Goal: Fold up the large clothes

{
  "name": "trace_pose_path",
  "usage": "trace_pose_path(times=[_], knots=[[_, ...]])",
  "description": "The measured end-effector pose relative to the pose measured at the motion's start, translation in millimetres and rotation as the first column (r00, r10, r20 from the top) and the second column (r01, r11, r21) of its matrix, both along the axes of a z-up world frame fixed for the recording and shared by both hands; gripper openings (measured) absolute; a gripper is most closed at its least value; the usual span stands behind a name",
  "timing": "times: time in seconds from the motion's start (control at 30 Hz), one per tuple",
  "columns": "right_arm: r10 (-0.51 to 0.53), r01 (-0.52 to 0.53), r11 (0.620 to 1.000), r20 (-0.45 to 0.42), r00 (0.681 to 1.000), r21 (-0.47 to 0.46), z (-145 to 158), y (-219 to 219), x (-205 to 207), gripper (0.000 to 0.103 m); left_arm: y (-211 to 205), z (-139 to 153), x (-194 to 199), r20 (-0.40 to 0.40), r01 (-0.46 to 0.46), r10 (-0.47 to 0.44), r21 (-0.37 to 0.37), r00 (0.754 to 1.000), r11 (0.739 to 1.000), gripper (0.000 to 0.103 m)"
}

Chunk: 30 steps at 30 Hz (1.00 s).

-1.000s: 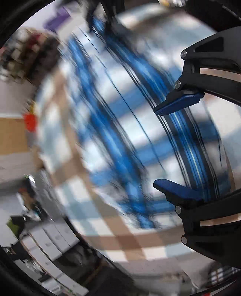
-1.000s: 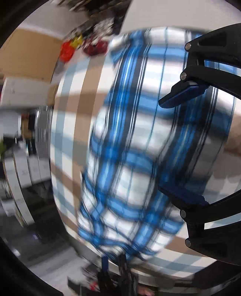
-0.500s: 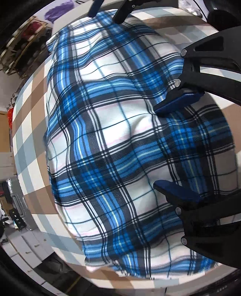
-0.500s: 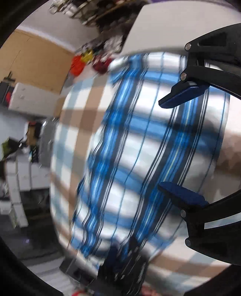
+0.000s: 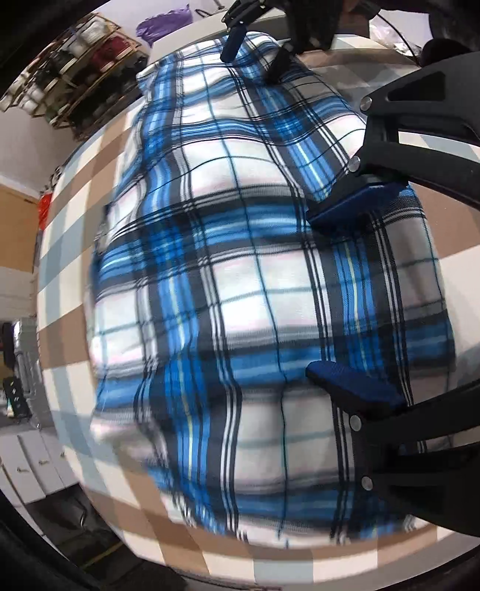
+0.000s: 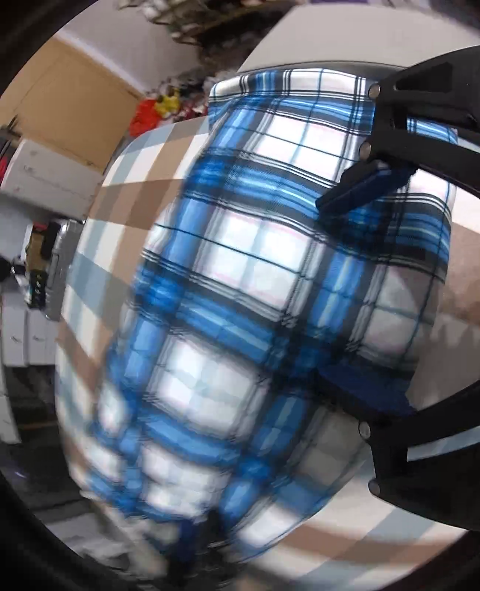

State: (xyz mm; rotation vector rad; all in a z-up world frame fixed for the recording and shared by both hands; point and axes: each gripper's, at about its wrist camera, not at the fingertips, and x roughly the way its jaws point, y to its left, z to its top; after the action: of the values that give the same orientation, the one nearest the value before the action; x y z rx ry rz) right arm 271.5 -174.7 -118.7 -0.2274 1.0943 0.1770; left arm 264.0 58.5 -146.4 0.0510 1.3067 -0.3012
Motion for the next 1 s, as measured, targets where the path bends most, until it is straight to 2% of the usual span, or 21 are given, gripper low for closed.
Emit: trace_pose_path(times=[0.03,0.1,0.17,0.23,0.33,0.4,0.43,0.5,0.57,0.63,0.73,0.77,0.83,0.87,0.9,0.97,1.0], knots=[[0.005,-0.006,0.999,0.026,1.0,0.041,12.3,2.0,1.1,0.082,3.6,8.1,-0.7,0.032,0.004,-0.004,0.009,0.999,1.0,0.072],[0.024,-0.027,0.998,0.065,0.998,0.051,28.1,14.6,9.1,0.082,7.7,17.6,-1.7,0.102,-0.001,-0.004,0.053,0.995,0.999,0.072],[0.038,-0.043,0.997,0.086,0.996,0.057,34.1,32.7,21.3,0.084,16.0,-1.4,7.0,0.083,-0.017,0.005,0.142,0.997,0.99,0.072],[0.054,-0.057,0.996,0.045,0.998,0.064,25.5,58.1,40.7,0.084,21.1,-17.9,10.9,0.048,-0.004,-0.003,0.163,0.999,0.987,0.072],[0.031,-0.03,0.998,-0.004,1.0,0.046,1.7,83.6,63.5,0.084,32.3,-19.5,12.4,0.083,0.0,-0.011,0.127,0.996,0.992,0.072],[0.026,-0.028,0.999,-0.061,0.998,-0.039,-20.5,94.9,68.6,0.085,35.6,-21.0,9.4,0.098,0.028,-0.042,0.142,0.994,0.989,0.072],[0.031,-0.032,0.999,-0.042,0.999,-0.023,-23.6,94.7,66.4,0.088,41.2,-18.8,1.6,0.105,0.04,-0.055,0.144,0.993,0.989,0.072],[0.006,-0.005,1.0,-0.062,0.998,0.022,-23.1,86.1,70.1,0.089,47.4,-17.6,2.7,0.108,0.043,-0.059,0.141,0.992,0.989,0.072],[0.023,-0.018,0.998,-0.079,0.997,0.064,-15.3,76.0,68.2,0.085,53.7,-14.3,-1.3,0.111,0.023,-0.041,0.153,0.993,0.988,0.072],[0.002,-0.003,0.995,0.009,1.0,0.103,6.8,48.7,55.6,0.084,49.1,1.9,-12.0,0.124,-0.009,-0.011,0.16,0.992,0.987,0.072],[-0.066,0.053,0.984,0.072,0.995,0.172,26.1,0.1,37.7,0.084,46.2,23.8,-31.1,0.155,0.025,-0.029,0.029,0.987,0.999,0.072],[-0.114,0.101,0.982,0.077,0.99,0.163,27.5,-22.7,28.5,0.084,43.3,25.5,-34.5,0.172,0.052,-0.055,0.023,0.984,0.998,0.072],[-0.151,0.137,0.974,0.067,0.986,0.181,22.7,-47.2,13.8,0.084,38.3,13.6,-35.3,0.152,0.061,-0.076,0.104,0.985,0.993,0.072],[-0.158,0.149,0.97,0.034,0.987,0.19,12.8,-60.1,2.3,0.084,38.3,4.3,-35.6,0.13,0.066,-0.08,0.112,0.988,0.992,0.072],[-0.157,0.152,0.974,0.015,0.988,0.167,2.5,-64.2,-6.8,0.084,39.9,-0.7,-35.5,0.122,0.066,-0.079,0.105,0.989,0.992,0.072],[-0.148,0.147,0.988,0.015,0.989,0.047,-15.9,-64.6,-19.0,0.085,41.3,-1.5,-36.0,0.149,0.061,-0.075,0.098,0.986,0.993,0.072],[-0.14,0.137,0.99,0.078,0.987,0.045,-20.5,-64.1,-29.6,0.086,40.0,-1.8,-36.7,0.152,0.063,-0.079,0.105,0.985,0.992,0.072]])
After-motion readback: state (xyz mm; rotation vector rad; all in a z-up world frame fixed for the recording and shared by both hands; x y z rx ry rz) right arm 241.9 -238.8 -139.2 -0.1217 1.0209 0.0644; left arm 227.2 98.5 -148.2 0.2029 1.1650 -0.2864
